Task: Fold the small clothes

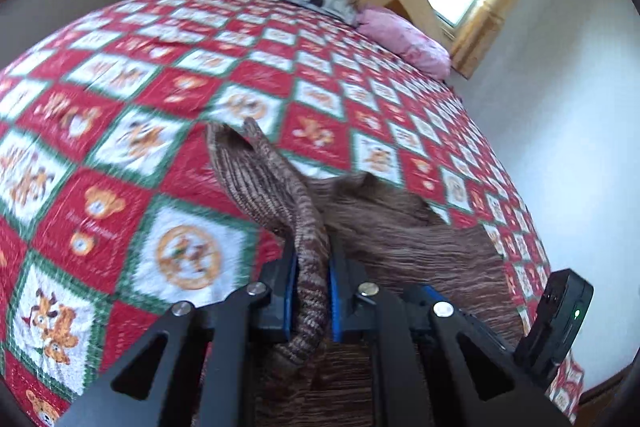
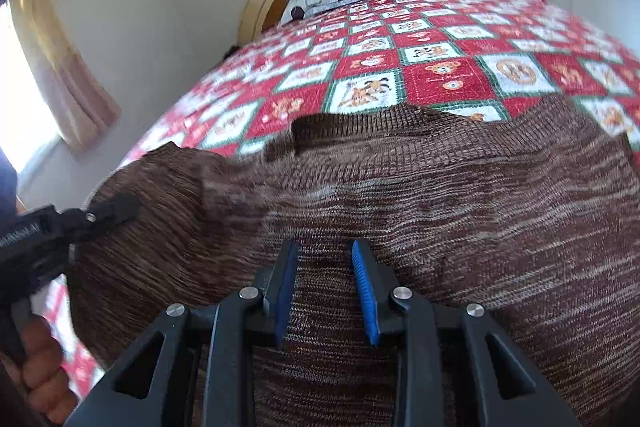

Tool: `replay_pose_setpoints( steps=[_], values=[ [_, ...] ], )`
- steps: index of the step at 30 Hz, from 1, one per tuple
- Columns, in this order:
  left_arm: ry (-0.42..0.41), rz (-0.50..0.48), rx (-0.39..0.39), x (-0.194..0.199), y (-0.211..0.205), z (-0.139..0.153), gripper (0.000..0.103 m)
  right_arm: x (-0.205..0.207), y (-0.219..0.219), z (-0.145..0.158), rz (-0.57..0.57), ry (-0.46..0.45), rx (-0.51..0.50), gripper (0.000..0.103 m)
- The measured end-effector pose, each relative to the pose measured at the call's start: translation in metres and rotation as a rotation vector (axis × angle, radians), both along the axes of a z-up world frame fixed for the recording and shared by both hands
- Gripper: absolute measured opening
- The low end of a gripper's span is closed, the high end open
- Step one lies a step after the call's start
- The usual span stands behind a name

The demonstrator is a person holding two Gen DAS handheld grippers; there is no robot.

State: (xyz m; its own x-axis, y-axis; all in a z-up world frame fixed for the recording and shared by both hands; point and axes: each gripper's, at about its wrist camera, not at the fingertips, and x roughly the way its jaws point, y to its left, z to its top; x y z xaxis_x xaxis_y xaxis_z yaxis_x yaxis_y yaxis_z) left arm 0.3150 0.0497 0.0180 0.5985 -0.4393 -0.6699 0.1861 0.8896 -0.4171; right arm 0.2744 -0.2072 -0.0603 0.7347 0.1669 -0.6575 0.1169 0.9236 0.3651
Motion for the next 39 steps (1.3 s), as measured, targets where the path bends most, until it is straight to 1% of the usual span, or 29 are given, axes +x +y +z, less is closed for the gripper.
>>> replay_pose_setpoints(
  steps=[2, 4, 6, 7, 9, 12, 13, 14, 16, 17, 19, 21, 23, 24, 25, 26, 27, 28, 29, 30, 31, 33, 35, 36, 37, 39],
  values=[
    [-0.009, -0.037, -0.007, -0.003, -0.017, 0.006, 0.014, -0.004, -0.008, 0.003, -0.007, -0.005, 0.046, 0.030],
    [-0.020, -0.071, -0.019, -0.008, -0.031, 0.008, 0.010, -0.010, -0.017, 0.008, -0.005, -0.019, 0.076, 0.030],
    [-0.037, -0.124, -0.001, -0.016, -0.054, 0.009, 0.010, -0.016, -0.028, 0.011, -0.006, -0.022, 0.097, 0.030],
    [-0.038, -0.162, 0.006, -0.019, -0.068, 0.006, 0.009, -0.018, -0.033, 0.011, -0.011, -0.019, 0.111, 0.030],
    [-0.020, -0.202, 0.016, -0.020, -0.088, -0.004, 0.009, -0.023, -0.046, 0.006, -0.021, -0.008, 0.156, 0.030],
    [0.041, -0.219, 0.053, -0.016, -0.111, -0.032, 0.009, -0.028, -0.058, -0.007, -0.035, 0.010, 0.217, 0.030],
    [0.063, -0.218, 0.055, -0.016, -0.114, -0.038, 0.004, -0.031, -0.061, -0.010, -0.031, 0.006, 0.235, 0.030],
    [0.094, -0.207, 0.051, -0.013, -0.113, -0.048, 0.004, -0.032, -0.062, -0.009, -0.032, 0.002, 0.234, 0.029],
    [0.119, -0.214, 0.019, -0.015, -0.110, -0.053, 0.004, -0.032, -0.063, -0.010, -0.026, 0.003, 0.247, 0.029],
    [0.113, -0.222, 0.007, -0.018, -0.106, -0.050, 0.004, -0.031, -0.064, -0.012, -0.027, 0.004, 0.248, 0.029],
    [0.084, -0.234, 0.019, -0.029, -0.097, -0.038, 0.004, -0.031, -0.064, -0.013, -0.026, 0.001, 0.244, 0.029],
    [0.059, -0.241, 0.006, -0.040, -0.085, -0.027, 0.004, -0.031, -0.062, -0.012, -0.026, 0.003, 0.233, 0.029],
    [0.016, -0.229, -0.008, -0.054, -0.064, -0.014, 0.009, -0.030, -0.063, -0.010, -0.028, 0.009, 0.240, 0.029],
    [-0.005, -0.211, 0.000, -0.059, -0.054, -0.009, 0.016, -0.030, -0.064, -0.008, -0.029, 0.011, 0.264, 0.029],
    [-0.033, -0.174, 0.008, -0.064, -0.038, -0.004, 0.029, -0.031, -0.066, -0.005, -0.021, 0.003, 0.301, 0.030],
    [-0.052, -0.142, 0.012, -0.065, -0.030, -0.002, 0.046, -0.031, -0.066, 0.000, 0.002, -0.024, 0.363, 0.032],
    [-0.072, -0.102, 0.015, -0.065, -0.019, 0.000, 0.054, -0.031, -0.065, 0.005, 0.018, -0.044, 0.398, 0.044],
    [-0.092, -0.041, 0.020, -0.063, -0.003, 0.000, 0.063, -0.030, -0.063, 0.010, 0.034, -0.063, 0.429, 0.054],
    [-0.093, 0.000, 0.028, -0.060, 0.006, -0.002, 0.063, -0.027, -0.059, 0.015, 0.044, -0.082, 0.450, 0.068],
    [-0.087, 0.028, 0.039, -0.055, 0.010, -0.004, 0.063, -0.024, -0.054, 0.018, 0.048, -0.092, 0.448, 0.070],
    [-0.080, 0.052, 0.049, -0.049, 0.016, -0.009, 0.063, -0.020, -0.048, 0.021, 0.062, -0.099, 0.438, 0.070],
    [-0.060, 0.085, 0.063, -0.039, 0.021, -0.021, 0.063, -0.006, -0.031, 0.023, 0.101, -0.085, 0.397, 0.070],
    [-0.028, 0.100, 0.032, -0.033, 0.024, -0.036, 0.063, 0.008, -0.015, 0.021, 0.135, -0.063, 0.350, 0.070],
    [-0.010, 0.104, 0.009, -0.033, 0.028, -0.042, 0.063, 0.018, -0.004, 0.018, 0.150, -0.040, 0.302, 0.070],
    [0.017, 0.109, -0.012, -0.031, 0.028, -0.051, 0.063, 0.023, 0.001, 0.016, 0.155, -0.027, 0.274, 0.070],
    [0.043, 0.106, -0.004, -0.030, 0.026, -0.063, 0.063, 0.035, 0.017, 0.005, 0.164, 0.029, 0.200, 0.070]
  ],
)
